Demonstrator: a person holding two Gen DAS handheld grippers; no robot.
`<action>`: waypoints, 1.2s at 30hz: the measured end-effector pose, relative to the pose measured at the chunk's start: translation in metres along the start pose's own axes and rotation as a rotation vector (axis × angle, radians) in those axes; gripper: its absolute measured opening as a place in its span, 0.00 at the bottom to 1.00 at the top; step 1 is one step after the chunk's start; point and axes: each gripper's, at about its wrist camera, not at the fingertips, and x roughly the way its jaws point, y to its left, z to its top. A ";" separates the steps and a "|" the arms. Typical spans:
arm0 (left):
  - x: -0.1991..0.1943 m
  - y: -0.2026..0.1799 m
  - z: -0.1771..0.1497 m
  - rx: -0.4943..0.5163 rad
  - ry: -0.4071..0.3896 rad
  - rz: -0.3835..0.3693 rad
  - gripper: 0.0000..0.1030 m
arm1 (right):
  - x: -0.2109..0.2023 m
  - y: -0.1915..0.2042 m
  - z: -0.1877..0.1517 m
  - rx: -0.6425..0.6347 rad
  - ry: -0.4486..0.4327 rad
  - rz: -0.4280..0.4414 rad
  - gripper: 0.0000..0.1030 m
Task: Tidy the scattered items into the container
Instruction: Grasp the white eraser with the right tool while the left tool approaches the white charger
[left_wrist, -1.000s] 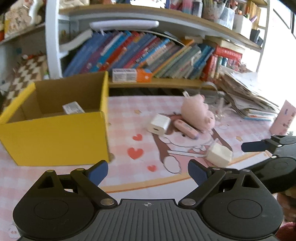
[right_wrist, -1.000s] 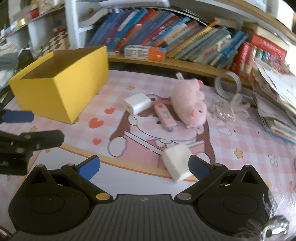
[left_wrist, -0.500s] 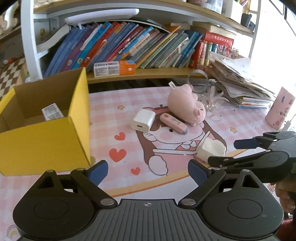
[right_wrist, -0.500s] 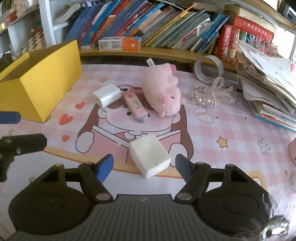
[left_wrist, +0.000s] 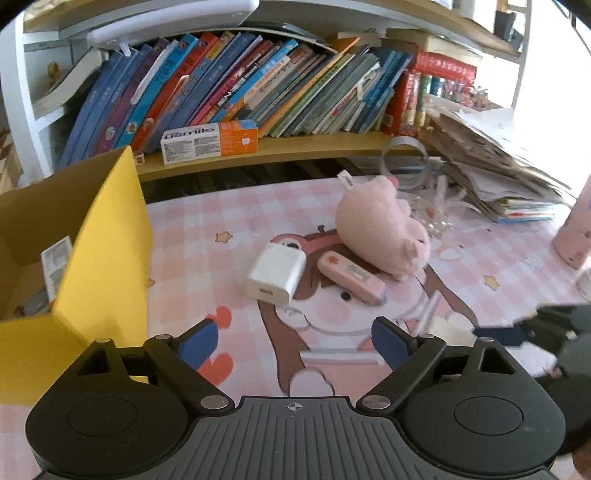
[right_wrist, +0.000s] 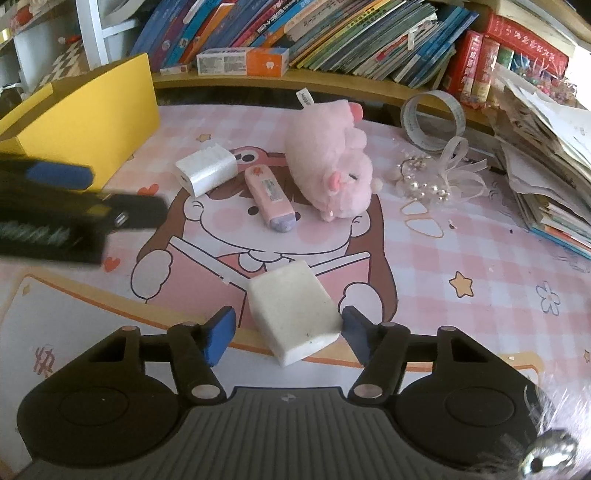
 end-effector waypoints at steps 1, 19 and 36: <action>0.006 0.000 0.003 0.000 0.001 0.004 0.88 | 0.002 -0.001 0.001 0.000 0.004 0.002 0.58; 0.085 0.000 0.028 0.013 0.036 0.046 0.80 | 0.017 -0.010 0.007 0.025 0.025 0.049 0.53; 0.097 0.001 0.027 0.037 0.039 0.039 0.49 | 0.017 -0.008 0.006 0.007 0.020 0.039 0.51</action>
